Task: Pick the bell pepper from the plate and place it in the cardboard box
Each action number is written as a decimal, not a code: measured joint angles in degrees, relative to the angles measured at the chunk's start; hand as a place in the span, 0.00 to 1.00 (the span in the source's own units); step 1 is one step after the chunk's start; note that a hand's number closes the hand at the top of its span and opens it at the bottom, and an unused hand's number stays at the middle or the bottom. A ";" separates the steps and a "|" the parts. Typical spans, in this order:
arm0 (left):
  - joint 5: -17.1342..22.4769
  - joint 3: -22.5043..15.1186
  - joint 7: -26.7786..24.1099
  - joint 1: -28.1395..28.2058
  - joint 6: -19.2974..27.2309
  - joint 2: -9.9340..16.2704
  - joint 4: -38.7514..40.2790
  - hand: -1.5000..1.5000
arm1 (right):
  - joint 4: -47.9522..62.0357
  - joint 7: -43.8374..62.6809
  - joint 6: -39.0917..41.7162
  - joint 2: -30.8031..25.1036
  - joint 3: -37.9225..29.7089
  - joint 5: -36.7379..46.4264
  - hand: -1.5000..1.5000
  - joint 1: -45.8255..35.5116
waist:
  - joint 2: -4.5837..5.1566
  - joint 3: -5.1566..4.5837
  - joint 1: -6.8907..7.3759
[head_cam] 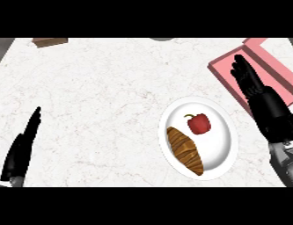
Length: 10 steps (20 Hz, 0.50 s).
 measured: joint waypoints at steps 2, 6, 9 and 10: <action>0.30 0.25 0.61 -0.54 0.29 -0.76 -1.25 0.50 | 1.60 -2.82 0.76 0.32 -2.09 -1.08 1.00 1.15 | -0.17 -0.92 -0.31; 5.90 2.74 1.57 -3.47 -1.16 -4.12 -6.49 0.50 | 5.84 -8.10 1.93 -1.35 -10.78 -4.96 1.00 1.51 | -0.35 -1.77 -0.73; 9.35 3.32 3.40 -5.28 -2.32 -6.26 -9.53 0.50 | 11.76 -10.76 0.59 -6.43 -10.79 2.62 0.00 3.53 | -0.19 -2.27 -0.55; 10.41 3.56 4.42 -5.96 -2.42 -6.96 -10.37 0.50 | 14.27 -13.51 -0.01 -6.03 -11.52 3.48 0.00 4.30 | -0.15 -2.25 -0.50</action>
